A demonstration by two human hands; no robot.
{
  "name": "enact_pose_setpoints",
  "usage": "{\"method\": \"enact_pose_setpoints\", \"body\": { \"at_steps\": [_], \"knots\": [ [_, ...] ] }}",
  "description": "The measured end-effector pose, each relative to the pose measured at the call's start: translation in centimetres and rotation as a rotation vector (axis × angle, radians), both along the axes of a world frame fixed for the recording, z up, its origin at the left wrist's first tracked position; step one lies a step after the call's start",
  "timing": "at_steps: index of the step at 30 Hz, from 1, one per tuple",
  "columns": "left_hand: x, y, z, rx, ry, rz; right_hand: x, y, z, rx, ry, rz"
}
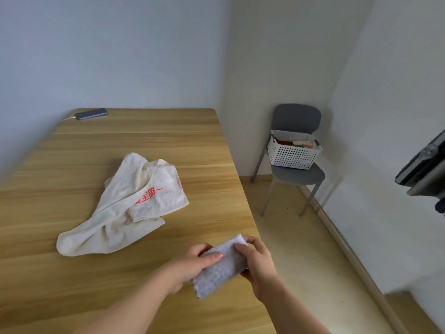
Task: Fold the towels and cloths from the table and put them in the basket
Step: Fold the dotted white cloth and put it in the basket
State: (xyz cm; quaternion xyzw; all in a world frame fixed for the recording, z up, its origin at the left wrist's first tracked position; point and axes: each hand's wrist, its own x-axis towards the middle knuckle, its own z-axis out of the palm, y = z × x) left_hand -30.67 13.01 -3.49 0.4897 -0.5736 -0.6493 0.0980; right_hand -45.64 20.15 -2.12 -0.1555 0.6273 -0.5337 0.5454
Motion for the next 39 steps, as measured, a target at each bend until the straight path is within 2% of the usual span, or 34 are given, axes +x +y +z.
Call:
{"method": "enact_pose_setpoints", "body": {
  "at_steps": [4, 10, 13, 17, 20, 22, 26, 32, 39],
  "knots": [
    [-1.0, 1.6, 0.1, 0.106, 0.152, 0.196, 0.0, 2.5, 0.4, 0.007, -0.043, -0.173],
    [-7.4, 3.5, -0.1, 0.141, 0.134, 0.313, -4.3, 5.4, 0.2, 0.031, 0.025, -0.321],
    [-12.5, 3.6, 0.1, 0.109, 0.064, 0.288, -8.9, 6.1, 0.3, 0.020, 0.067, -0.391],
    [-21.4, 3.4, 1.9, 0.174, 0.135, 0.185, -18.3, 6.2, 0.2, 0.007, 0.169, -0.467],
    [-28.9, 3.4, 3.2, 0.267, 0.236, 0.110, -26.6, 6.2, 0.8, 0.002, 0.240, -0.461],
    [-34.1, 3.2, 3.5, 0.258, 0.237, 0.082, -31.9, 6.0, 1.4, -0.019, 0.259, -0.439],
    [-42.2, 2.1, 3.4, 0.238, 0.202, 0.196, -40.2, 5.0, 2.2, -0.026, 0.218, -0.360],
    [-48.2, -2.7, 2.3, 0.193, 0.189, 0.389, -46.9, 0.3, 1.0, -0.008, 0.128, -0.219],
    [-54.3, -13.4, 0.8, 0.117, 0.146, 0.399, -53.9, -10.1, 0.3, -0.001, 0.174, -0.143]
  ]
}}
